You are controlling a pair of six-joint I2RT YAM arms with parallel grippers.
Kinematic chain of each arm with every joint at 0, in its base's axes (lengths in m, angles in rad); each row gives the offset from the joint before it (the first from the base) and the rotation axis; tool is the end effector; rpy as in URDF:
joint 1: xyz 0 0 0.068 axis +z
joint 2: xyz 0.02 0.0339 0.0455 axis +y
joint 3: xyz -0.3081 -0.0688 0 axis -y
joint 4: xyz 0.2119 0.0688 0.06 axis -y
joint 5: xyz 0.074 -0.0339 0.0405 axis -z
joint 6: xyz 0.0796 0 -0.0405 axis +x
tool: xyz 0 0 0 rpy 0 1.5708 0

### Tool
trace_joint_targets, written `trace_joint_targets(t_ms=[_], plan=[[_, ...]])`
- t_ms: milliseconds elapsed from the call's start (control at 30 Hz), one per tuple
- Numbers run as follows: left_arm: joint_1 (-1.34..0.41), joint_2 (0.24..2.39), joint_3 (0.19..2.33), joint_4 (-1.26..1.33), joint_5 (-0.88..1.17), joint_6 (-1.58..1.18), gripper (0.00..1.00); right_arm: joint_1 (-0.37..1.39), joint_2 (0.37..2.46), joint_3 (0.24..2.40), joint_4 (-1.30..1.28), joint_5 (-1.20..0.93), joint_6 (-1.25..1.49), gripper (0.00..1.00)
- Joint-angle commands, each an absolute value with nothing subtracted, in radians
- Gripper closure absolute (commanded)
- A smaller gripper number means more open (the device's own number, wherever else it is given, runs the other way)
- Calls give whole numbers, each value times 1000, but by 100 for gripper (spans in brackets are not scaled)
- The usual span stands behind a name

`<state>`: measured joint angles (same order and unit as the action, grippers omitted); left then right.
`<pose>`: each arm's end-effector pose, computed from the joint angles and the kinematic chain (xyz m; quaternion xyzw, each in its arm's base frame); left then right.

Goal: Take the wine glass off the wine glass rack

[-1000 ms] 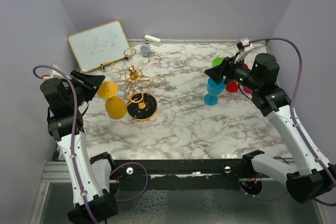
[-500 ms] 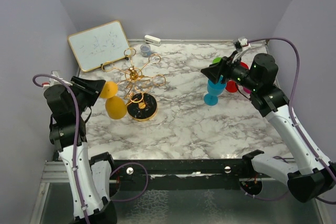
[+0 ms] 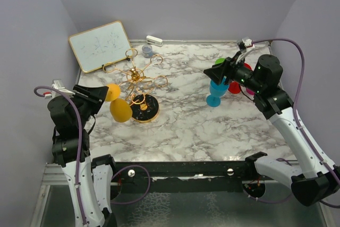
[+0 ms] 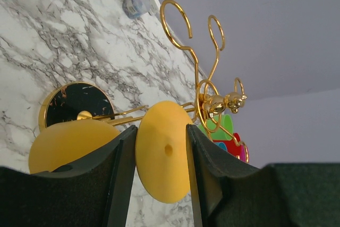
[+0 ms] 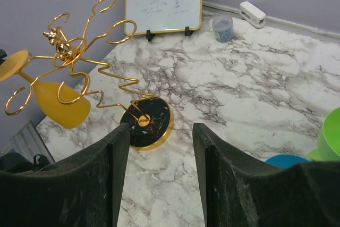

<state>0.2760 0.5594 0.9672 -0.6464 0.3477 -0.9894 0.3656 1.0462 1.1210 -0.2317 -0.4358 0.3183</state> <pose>0.0788 -0.0059 0.3809 -0.3717 0.6877 -0.3400 0.5228 0.1905 0.1089 0.4330 -0.1579 0.7388 0.3675 0.5423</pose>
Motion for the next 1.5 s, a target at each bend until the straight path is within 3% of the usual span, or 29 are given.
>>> trace_joint_targets(t_ms=[0,100,233,333,667,1200,1467], plan=[[265,543,948,-651,333,-1003,58,370,1018,1122,-212,-456,326,50],[262,542,954,-653,334,-1004,60,370,1016,1120,-216,-455,327,50],[256,544,983,-665,322,-1001,89,370,1018,1117,-215,-454,330,50],[252,552,1016,-683,310,-992,98,371,1018,1116,-214,-454,332,50],[245,547,1044,-688,299,-997,99,370,1015,1113,-212,-454,338,50],[244,530,847,-277,395,-1208,100,371,1001,1102,-217,-431,333,50],[245,548,843,-210,405,-1241,100,370,1022,1098,-199,-442,345,50]])
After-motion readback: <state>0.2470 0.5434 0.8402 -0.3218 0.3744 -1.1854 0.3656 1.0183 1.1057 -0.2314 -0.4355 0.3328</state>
